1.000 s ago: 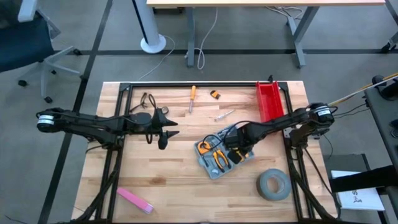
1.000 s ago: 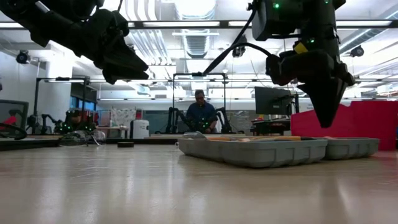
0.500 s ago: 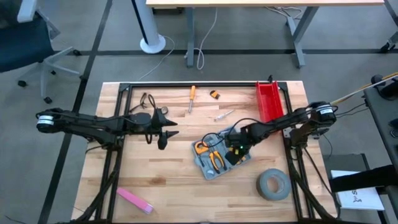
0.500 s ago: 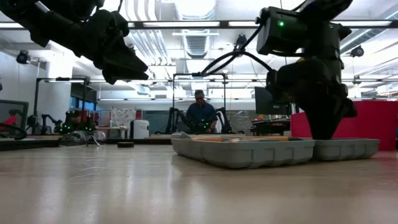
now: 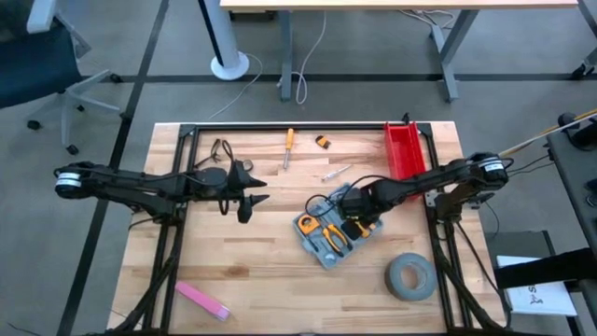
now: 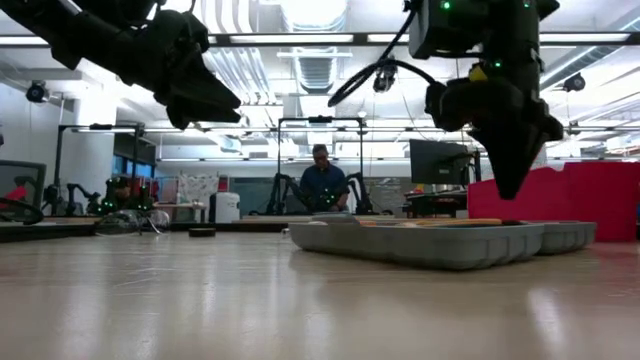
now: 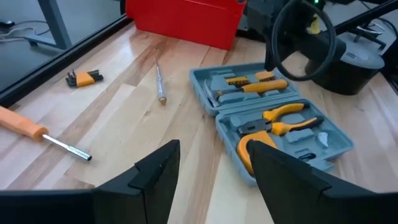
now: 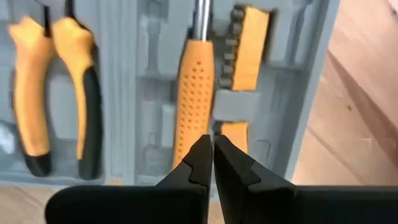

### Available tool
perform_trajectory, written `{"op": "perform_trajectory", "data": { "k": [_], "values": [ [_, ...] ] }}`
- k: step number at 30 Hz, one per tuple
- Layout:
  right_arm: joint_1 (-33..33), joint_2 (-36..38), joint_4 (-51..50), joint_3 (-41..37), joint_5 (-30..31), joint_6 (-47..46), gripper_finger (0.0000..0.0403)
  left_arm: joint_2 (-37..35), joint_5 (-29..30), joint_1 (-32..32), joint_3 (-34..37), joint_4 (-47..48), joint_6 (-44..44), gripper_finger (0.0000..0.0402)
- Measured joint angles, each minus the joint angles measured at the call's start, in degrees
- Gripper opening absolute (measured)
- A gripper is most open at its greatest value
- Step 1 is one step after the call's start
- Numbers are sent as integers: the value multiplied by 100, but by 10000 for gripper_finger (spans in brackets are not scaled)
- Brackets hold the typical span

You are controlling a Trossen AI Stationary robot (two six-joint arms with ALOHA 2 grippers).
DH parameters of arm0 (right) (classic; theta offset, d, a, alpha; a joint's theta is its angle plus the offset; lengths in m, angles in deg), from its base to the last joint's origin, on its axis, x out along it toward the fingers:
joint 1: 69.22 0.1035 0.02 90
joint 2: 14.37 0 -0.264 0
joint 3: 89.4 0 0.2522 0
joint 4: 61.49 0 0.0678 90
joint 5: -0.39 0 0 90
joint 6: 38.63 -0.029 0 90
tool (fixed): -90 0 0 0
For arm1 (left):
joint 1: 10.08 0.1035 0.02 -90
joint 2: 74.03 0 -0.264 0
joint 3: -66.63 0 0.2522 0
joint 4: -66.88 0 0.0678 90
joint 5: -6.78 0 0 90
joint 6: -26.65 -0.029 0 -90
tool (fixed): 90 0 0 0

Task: Prefit tool cases
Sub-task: Adjust the yellow screwdriver bit sets in the gray pre-fit tool case

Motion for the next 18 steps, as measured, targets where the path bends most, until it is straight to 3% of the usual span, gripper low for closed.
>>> {"op": "perform_trajectory", "data": {
  "k": [18],
  "values": [
    [-2, -35, -111, -332, -44, 13, 0, 0, -2, 0, -1, 202, 46, 204]
  ]
}}
